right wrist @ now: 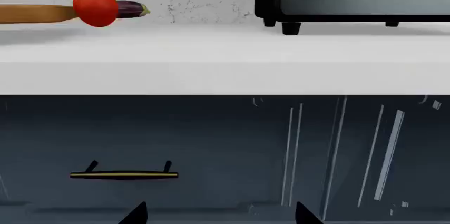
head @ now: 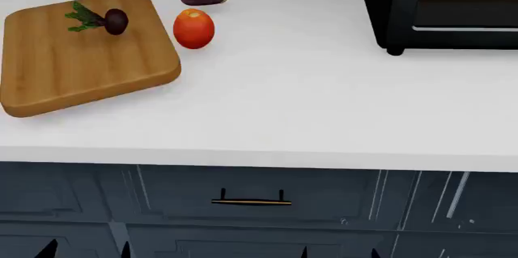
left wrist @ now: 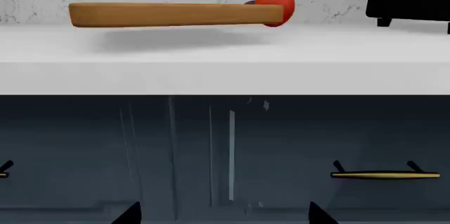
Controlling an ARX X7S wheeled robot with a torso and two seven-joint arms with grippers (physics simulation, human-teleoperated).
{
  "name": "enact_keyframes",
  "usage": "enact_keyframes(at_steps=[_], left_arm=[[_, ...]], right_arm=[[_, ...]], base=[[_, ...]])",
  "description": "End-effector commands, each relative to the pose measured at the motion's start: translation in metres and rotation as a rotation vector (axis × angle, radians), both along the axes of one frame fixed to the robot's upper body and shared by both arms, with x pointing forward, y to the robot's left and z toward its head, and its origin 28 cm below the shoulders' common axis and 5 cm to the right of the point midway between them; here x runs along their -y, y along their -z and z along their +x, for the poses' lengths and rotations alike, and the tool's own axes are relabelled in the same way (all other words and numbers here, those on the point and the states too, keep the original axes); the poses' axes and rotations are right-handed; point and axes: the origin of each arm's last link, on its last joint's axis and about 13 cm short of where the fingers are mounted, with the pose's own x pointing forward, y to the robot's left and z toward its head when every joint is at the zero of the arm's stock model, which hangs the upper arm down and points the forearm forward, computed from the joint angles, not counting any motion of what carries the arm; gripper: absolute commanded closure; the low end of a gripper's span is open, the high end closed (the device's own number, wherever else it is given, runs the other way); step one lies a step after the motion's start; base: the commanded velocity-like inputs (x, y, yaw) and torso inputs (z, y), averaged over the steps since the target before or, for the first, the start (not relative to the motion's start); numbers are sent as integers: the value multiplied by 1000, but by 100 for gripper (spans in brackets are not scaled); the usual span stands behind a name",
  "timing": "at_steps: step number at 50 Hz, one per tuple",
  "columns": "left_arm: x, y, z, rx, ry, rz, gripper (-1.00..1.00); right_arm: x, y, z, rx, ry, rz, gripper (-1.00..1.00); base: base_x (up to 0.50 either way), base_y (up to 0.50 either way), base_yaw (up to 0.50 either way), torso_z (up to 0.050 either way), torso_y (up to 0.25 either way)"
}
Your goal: Clear the non-vegetable object off the cutting board and place the vegetables onto it.
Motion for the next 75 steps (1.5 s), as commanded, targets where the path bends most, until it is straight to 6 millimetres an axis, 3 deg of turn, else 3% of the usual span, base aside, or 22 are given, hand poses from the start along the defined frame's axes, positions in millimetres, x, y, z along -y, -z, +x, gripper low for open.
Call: enact_keyframes(at_steps=[1,13,22,27,34,47,55,68,75], left_arm=[[0,0,0,0,0,0,-100],[1,0,-2,19,4,78,-100],[-3,-7,-1,-28,2,-18,-100],[-5,-26,-7,-17,-4,3,-100],[-15,-65,-5,38,-32,14,-100],[-21,-122,-6,33,-3,-19,-100],[-27,-143,-2,58,29,21,-100],[-32,-200,-3,152,84,29,-100],[-40,-227,10,195,50,51,-100]], right_arm=[[0,0,0,0,0,0,-100],[-1,0,2,-8,-5,4,-100],[-1,-6,4,-36,-9,-22,-100],[7,-27,-4,-31,12,-47,-100],[13,-75,-2,2,41,-106,-100],[20,-133,-8,47,58,-170,-100],[24,-164,2,78,47,-212,-100],[17,-213,12,148,-6,-243,-100],[22,-235,26,162,-26,-268,-100]], base=[[0,0,0,0,0],[0,0,0,0,0],[0,0,0,0,0],[0,0,0,0,0],[0,0,0,0,0],[0,0,0,0,0],[0,0,0,0,0],[0,0,0,0,0],[0,0,0,0,0]])
